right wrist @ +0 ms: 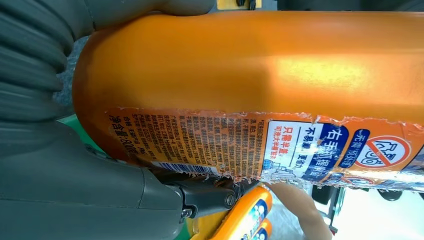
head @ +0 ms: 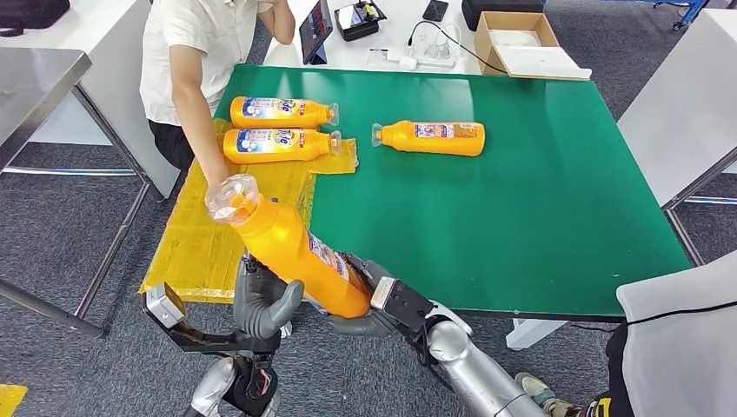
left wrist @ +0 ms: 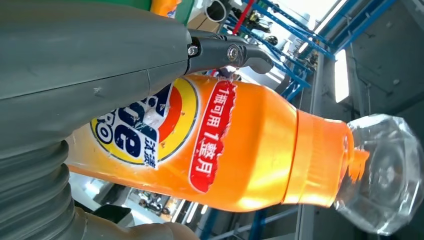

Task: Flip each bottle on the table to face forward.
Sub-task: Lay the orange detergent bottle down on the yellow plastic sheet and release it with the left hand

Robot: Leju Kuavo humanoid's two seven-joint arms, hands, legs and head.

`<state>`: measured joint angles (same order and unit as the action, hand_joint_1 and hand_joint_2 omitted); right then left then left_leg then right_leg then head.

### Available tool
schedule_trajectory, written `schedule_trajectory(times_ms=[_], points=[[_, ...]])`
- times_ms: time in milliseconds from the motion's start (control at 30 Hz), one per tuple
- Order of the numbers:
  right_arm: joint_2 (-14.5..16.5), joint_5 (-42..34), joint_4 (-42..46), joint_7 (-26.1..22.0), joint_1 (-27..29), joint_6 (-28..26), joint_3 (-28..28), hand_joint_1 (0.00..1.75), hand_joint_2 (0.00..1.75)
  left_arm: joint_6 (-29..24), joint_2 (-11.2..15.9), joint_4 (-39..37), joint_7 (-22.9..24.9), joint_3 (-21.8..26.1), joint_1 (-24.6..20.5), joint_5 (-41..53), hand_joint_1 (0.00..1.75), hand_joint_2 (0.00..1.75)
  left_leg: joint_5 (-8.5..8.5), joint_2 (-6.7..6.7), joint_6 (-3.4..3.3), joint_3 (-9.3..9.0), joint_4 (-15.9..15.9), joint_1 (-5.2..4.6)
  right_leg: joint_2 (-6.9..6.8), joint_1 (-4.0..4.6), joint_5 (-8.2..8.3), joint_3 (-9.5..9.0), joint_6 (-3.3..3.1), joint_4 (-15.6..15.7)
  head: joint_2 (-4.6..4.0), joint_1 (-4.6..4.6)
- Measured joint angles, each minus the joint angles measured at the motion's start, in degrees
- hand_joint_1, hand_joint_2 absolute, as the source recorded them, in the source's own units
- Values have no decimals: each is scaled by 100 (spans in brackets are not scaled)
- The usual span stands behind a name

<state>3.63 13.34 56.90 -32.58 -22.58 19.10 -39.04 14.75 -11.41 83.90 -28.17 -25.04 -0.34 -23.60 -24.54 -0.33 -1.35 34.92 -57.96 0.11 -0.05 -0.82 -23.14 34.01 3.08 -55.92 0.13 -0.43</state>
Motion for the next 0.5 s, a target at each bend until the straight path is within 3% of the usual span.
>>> schedule_trajectory(times_ms=[200, 233, 267, 333, 367, 400, 500], points=[[-13, -2, -99, -4, -71, 53, -64, 175, 175, 288, 49, -135, 113, -7, -78, -73, 2, 175, 0, 0, 0, 0, 0, 0, 0, 0, 0, 0, 0, 0, 0, 1], [-22, 13, -114, -8, -80, 57, -72, 175, 175, 374, 68, -182, 192, -7, -108, -96, 14, 175, 0, -1, 0, 0, 0, 0, 0, 0, 0, -1, 0, 0, 0, 1], [-34, 40, -133, -8, -89, 55, -79, 175, 175, 436, 92, -245, 289, -8, -147, -92, 42, 175, 0, -1, 0, 0, 0, 0, 0, 0, 0, -1, 0, 0, 0, 1], [-66, 119, -180, 2, -105, 31, -97, 175, 175, 470, 146, -413, 491, -15, -239, 8, 122, 175, 0, -2, 0, 0, 0, 0, -1, 0, 0, -2, 0, 0, 0, 1], [-85, 166, -208, 9, -112, 16, -110, 175, 175, 462, 170, -513, 587, -19, -290, 66, 153, 175, 1, -1, -1, 0, 0, 0, -1, 0, 1, -2, 0, 0, 0, 1], [-103, 208, -236, 16, -119, 5, -123, 175, 175, 456, 189, -618, 665, -23, -338, 108, 169, 175, 1, -1, -1, 0, 0, 0, -1, 0, 1, -2, 1, 0, 0, 1], [-139, 307, -317, 32, -161, -2, -181, 175, 175, 507, 219, -914, 779, -59, -458, 112, 175, 175, 2, -1, -1, 1, 0, 0, 0, 0, 1, -2, 1, -1, 0, 2]])
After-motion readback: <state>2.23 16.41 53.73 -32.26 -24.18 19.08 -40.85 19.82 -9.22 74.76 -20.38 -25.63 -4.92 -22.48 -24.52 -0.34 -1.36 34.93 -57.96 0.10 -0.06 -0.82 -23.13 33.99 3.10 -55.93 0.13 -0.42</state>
